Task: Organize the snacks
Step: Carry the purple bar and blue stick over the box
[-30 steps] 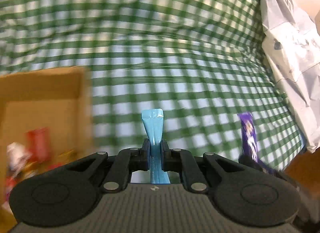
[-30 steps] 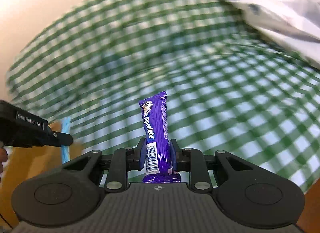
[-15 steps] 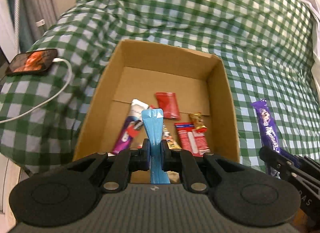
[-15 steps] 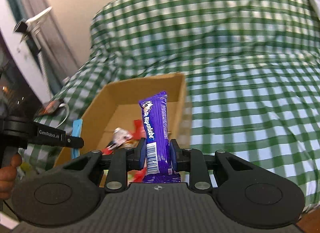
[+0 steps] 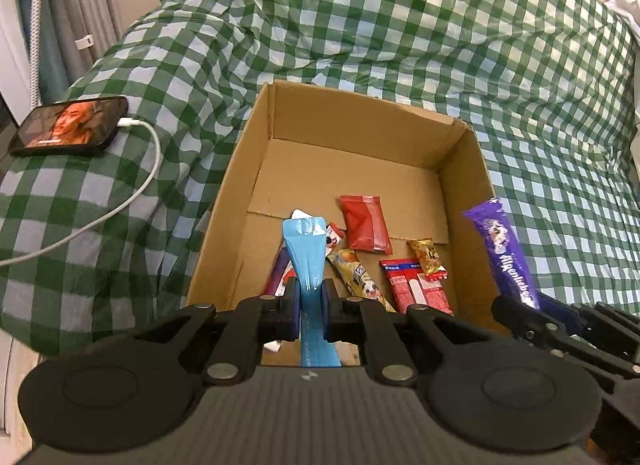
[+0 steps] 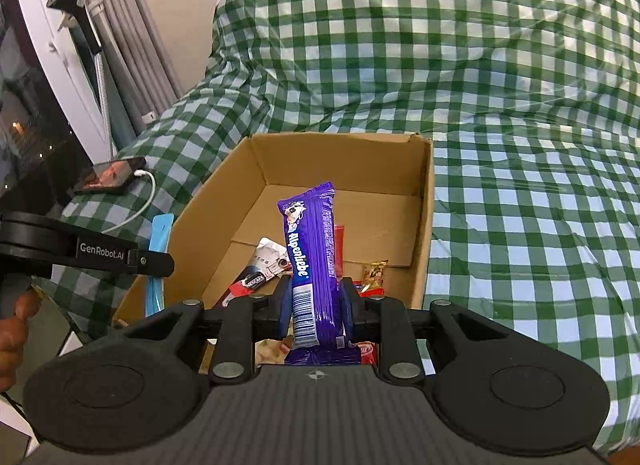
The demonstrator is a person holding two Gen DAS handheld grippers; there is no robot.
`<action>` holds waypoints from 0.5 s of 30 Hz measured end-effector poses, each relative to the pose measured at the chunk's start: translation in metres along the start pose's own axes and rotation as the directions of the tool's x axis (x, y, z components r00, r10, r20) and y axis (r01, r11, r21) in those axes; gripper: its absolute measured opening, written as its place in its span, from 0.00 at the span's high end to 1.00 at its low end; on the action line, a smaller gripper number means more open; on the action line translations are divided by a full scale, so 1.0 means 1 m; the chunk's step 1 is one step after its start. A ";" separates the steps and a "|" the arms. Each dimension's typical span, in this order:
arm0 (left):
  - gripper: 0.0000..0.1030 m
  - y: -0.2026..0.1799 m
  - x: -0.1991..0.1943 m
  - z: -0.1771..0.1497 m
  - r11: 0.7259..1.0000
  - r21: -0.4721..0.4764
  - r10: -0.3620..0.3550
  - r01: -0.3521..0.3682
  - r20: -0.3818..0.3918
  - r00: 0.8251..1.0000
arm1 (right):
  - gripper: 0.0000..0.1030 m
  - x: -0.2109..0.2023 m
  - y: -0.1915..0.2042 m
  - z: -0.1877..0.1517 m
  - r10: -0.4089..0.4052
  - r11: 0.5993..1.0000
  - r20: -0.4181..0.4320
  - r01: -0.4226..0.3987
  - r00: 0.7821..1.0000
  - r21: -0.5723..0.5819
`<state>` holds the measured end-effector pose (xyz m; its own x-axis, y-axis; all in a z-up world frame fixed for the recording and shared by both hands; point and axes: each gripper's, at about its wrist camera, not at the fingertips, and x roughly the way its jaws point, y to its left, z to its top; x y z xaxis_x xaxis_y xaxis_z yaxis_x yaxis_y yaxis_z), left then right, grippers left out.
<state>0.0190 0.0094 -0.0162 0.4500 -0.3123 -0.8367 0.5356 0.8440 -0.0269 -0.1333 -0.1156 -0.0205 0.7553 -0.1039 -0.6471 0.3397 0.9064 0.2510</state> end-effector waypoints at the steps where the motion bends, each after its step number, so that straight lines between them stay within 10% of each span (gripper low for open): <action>1: 0.89 0.000 0.004 0.002 1.000 0.001 0.001 -0.001 -0.003 1.000 | 0.75 0.005 -0.001 0.001 0.000 1.000 -0.005 0.000 1.000 0.001; 15: 0.89 -0.006 0.061 0.024 0.998 0.054 0.030 -0.027 -0.052 0.998 | 0.75 0.056 -0.017 0.008 -0.014 0.999 -0.064 0.016 0.998 0.029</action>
<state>0.0605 -0.0250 -0.0543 0.4282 -0.2639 -0.8643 0.5607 0.8276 0.0251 -0.0919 -0.1400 -0.0554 0.7131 -0.0905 -0.6952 0.3681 0.8923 0.2615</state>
